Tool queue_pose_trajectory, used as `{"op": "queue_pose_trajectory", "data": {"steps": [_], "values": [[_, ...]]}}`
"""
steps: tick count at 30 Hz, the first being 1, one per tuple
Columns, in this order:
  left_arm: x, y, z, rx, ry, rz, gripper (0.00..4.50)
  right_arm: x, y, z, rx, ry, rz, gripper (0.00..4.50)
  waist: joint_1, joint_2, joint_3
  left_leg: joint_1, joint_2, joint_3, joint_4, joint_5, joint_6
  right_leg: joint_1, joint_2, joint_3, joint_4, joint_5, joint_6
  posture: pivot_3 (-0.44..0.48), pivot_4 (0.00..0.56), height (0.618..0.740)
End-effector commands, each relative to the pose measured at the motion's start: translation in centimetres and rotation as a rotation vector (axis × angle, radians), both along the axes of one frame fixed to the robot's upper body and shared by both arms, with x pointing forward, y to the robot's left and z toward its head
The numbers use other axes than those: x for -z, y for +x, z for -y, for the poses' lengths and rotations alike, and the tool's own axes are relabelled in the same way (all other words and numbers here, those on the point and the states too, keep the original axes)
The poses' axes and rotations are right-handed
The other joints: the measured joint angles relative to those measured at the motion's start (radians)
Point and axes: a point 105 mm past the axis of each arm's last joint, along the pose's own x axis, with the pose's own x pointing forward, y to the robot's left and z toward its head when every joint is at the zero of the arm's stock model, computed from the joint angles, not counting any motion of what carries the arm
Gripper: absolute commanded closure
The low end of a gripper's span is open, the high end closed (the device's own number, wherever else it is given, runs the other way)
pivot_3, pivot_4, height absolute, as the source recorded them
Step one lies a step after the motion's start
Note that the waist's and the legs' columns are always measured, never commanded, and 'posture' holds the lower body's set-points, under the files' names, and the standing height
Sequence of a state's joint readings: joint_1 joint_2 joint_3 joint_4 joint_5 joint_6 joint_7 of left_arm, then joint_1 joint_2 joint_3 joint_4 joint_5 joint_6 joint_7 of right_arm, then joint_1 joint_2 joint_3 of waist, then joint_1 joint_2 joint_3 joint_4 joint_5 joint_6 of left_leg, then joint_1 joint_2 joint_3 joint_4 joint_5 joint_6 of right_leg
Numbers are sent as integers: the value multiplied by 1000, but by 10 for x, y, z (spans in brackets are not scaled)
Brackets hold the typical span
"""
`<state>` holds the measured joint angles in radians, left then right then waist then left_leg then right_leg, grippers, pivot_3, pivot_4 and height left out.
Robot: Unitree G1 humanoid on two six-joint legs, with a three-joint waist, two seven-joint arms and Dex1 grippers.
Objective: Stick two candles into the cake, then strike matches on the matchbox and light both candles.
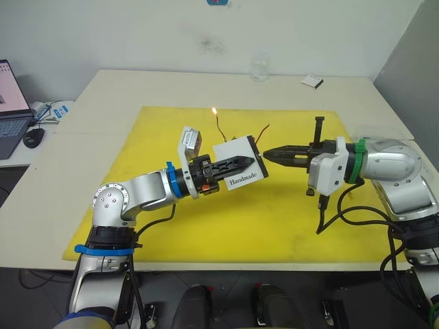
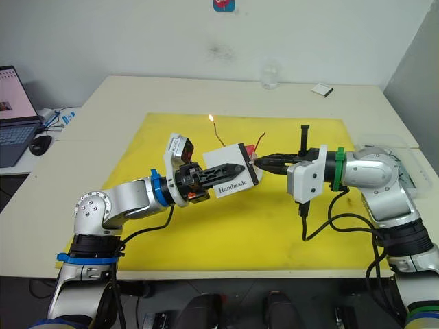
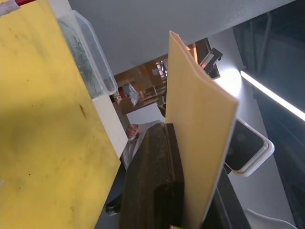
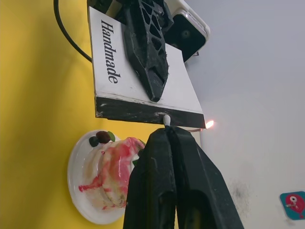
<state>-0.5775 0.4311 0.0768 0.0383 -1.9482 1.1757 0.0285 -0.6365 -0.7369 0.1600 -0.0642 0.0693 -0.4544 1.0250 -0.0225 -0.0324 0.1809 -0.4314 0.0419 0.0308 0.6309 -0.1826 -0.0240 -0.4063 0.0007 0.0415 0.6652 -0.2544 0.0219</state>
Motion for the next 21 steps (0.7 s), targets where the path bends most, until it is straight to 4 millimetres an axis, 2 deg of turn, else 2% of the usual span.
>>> {"op": "queue_pose_trajectory", "data": {"steps": [1,5,9,10,11,13,14,15,17,19,21], "values": [[-12,-5,2,34,-33,39,4500,-9,-3,-2,-19,2,47,4451,0,0,0,0,0,0,0,0,0,0,0,0,0,0,0,0,150,740],[-12,-6,2,37,-35,40,4500,-2,-3,-2,-19,-43,37,4451,0,0,0,0,0,0,0,0,0,0,0,0,0,0,0,0,150,740],[-15,-6,5,46,-52,47,4500,26,-1,0,-5,-166,-41,4451,0,0,0,0,0,0,0,0,0,0,0,0,0,0,0,0,150,740],[-19,-5,5,47,-70,56,4500,40,-3,5,1,-232,-108,4451,0,0,0,0,0,0,0,0,0,0,0,0,0,0,0,0,150,740],[-27,-4,5,45,-92,75,4500,53,-8,11,-3,-290,-180,4451,0,0,0,0,0,0,0,0,0,0,0,0,0,0,0,0,150,740],[-50,5,-2,15,-154,121,4500,70,-36,29,-46,-401,-389,4451,15,-1,0,0,-1,0,0,0,0,0,-1,0,0,0,0,0,150,740],[-60,11,-7,-6,-177,137,4500,69,-50,35,-74,-431,-463,4451,28,-4,1,0,-1,0,0,0,0,1,-1,-1,-1,0,0,0,150,740],[-72,18,-15,-43,-195,155,4500,57,-64,40,-98,-407,-526,4451,36,-3,2,-2,-1,-1,1,0,0,1,-1,-3,-2,-1,0,0,150,740],[-78,24,-26,-87,-188,161,4500,34,-76,42,-114,-351,-549,4451,28,2,2,-2,0,0,1,0,0,0,-1,-2,0,-1,-1,0,150,740],[-62,16,-24,-65,-138,148,4500,16,-65,43,-61,-254,-527,4451,8,6,0,1,-1,3,-1,0,0,0,-2,2,0,-2,1,0,150,740],[-45,5,-18,-31,-101,132,4500,9,-50,47,-2,-208,-487,4451,-4,4,0,11,-1,4,-2,-1,0,9,-4,2,-2,-2,1,0,150,740]]}}
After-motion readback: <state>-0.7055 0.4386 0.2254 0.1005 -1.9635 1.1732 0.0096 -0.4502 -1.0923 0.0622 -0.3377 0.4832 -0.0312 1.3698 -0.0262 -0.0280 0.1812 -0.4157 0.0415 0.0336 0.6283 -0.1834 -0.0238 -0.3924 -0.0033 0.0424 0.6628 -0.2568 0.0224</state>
